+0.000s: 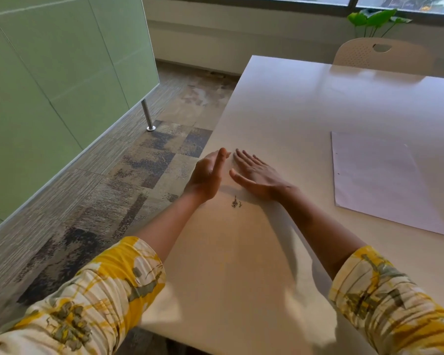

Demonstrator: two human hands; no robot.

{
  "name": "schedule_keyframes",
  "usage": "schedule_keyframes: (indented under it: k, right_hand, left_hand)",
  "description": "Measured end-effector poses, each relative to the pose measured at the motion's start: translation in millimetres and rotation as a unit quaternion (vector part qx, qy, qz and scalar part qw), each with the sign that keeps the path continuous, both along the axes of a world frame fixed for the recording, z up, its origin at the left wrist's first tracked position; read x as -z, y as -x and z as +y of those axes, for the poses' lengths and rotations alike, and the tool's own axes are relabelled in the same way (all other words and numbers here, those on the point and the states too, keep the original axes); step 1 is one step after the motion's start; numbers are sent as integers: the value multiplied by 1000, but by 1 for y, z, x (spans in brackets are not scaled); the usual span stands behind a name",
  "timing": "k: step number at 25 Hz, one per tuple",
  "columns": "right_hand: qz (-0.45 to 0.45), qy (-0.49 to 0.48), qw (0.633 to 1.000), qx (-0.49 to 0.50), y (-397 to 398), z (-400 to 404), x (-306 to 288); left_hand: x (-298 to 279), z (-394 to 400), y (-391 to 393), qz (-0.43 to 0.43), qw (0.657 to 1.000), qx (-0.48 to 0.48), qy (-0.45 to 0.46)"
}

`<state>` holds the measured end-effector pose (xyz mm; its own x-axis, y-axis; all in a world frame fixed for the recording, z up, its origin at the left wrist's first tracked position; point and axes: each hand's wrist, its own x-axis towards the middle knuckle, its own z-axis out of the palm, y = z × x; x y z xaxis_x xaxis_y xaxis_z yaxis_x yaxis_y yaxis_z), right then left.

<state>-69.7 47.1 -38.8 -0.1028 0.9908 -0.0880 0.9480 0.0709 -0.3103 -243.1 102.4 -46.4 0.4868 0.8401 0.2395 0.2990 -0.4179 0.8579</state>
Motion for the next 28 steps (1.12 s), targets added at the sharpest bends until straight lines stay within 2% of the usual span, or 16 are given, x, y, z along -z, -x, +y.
schedule_keyframes:
  k: [3, 6, 8, 9, 10, 11, 12, 13, 15, 17, 19, 21, 22, 25, 28]
  right_hand:
    - [22, -13, 998, -53, 17, -18, 2]
    - [54, -14, 997, -53, 33, -43, 1]
    - [114, -11, 993, -36, 43, -59, -2]
    - [188, -12, 982, -20, 47, -66, -5]
    - [295, -26, 955, 12, 50, -73, -8]
    - [402, -69, 911, 57, 52, -79, -12]
    - [484, -137, 857, 114, 51, -84, -16]
    - [520, -210, 807, 182, 49, -89, -19]
    - [451, -317, 773, 315, 41, -103, -21]
    - [371, -330, 777, 388, 37, -120, -19]
    - [324, -273, 825, 374, 38, -135, -14]
    - [234, -207, 887, 341, 42, -146, -11]
    - [187, -190, 901, 343, 44, -149, -10]
    - [57, -104, 912, 391, 50, -164, -8]
    - [35, -57, 909, 411, 60, -187, -2]
  left_hand:
    - [-2, -2, 1, -7, 1000, 4, 12]
    - [-4, -4, -1, -29, 999, 1, 28]
    - [-3, -5, 0, -40, 999, -4, 32]
    - [-3, -5, 1, -44, 998, -2, 37]
    - [-2, -6, 2, -46, 998, 2, 39]
    - [-2, -7, 2, -43, 998, 5, 35]
    - [-2, -7, 2, -39, 999, 7, 27]
    - [-2, -7, 3, -35, 999, 7, 22]
    - [-2, -7, 4, -31, 999, 13, 17]
    - [-1, -7, 4, -34, 999, 16, 17]
    - [-2, -7, 5, -32, 999, 28, 25]
    - [-3, -8, 5, -25, 999, 37, 31]
    - [-3, -10, 5, -19, 999, 40, 30]
    - [-4, -11, 6, 3, 999, 40, 14]
    - [-4, -11, 6, 23, 999, 41, 6]
